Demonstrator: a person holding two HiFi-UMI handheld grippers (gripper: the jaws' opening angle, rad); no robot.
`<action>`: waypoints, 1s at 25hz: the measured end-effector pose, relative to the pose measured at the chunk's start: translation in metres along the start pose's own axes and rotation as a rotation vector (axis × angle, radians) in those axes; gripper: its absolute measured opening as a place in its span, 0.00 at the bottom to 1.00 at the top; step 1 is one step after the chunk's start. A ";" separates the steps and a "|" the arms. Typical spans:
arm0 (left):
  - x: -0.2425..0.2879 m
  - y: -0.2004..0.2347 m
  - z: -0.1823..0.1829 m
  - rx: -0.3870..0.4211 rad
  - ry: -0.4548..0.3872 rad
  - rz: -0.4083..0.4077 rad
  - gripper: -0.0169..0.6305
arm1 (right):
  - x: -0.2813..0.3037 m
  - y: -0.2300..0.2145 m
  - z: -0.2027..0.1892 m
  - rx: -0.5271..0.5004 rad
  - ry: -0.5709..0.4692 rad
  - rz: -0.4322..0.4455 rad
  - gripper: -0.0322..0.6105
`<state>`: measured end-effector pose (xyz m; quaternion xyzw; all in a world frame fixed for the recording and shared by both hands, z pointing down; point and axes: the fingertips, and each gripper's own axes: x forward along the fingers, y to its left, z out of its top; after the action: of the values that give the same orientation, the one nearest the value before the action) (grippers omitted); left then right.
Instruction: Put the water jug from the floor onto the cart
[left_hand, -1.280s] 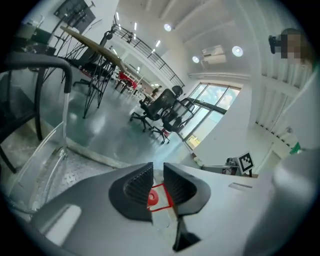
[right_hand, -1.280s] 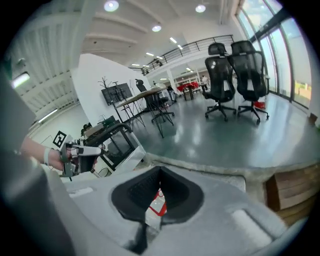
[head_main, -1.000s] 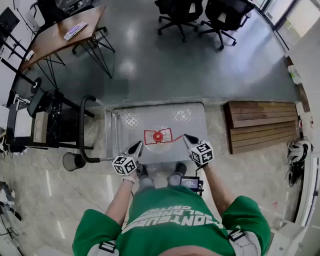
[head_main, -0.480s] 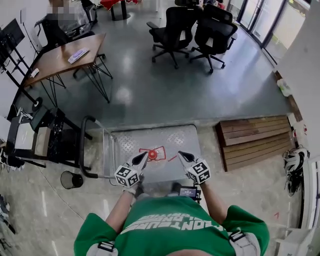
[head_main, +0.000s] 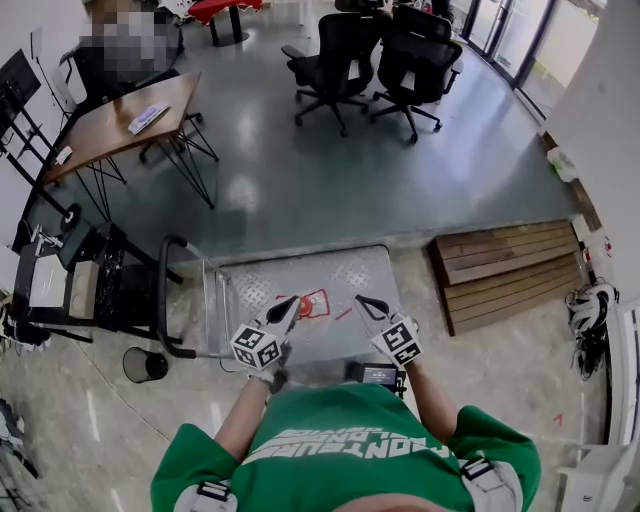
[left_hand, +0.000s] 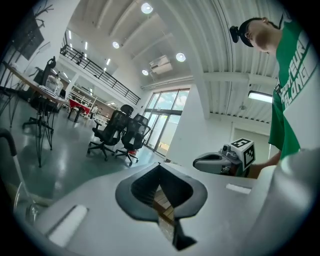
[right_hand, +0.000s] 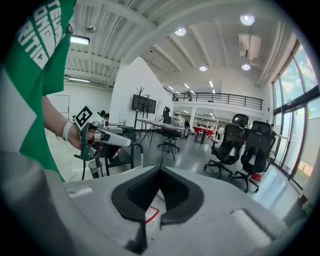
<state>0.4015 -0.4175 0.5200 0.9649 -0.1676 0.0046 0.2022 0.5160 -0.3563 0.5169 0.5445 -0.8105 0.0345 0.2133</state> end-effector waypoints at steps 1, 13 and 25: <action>0.001 -0.001 0.003 0.002 -0.002 -0.001 0.04 | -0.001 -0.003 0.004 0.001 -0.009 -0.001 0.04; -0.010 0.003 0.023 0.067 0.001 -0.009 0.04 | 0.005 -0.034 0.021 0.077 -0.063 -0.025 0.04; -0.043 0.000 0.046 0.155 0.046 -0.018 0.04 | 0.015 -0.025 0.052 0.035 -0.023 -0.040 0.04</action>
<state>0.3579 -0.4217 0.4746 0.9787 -0.1536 0.0380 0.1307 0.5179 -0.3941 0.4710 0.5645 -0.8012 0.0382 0.1948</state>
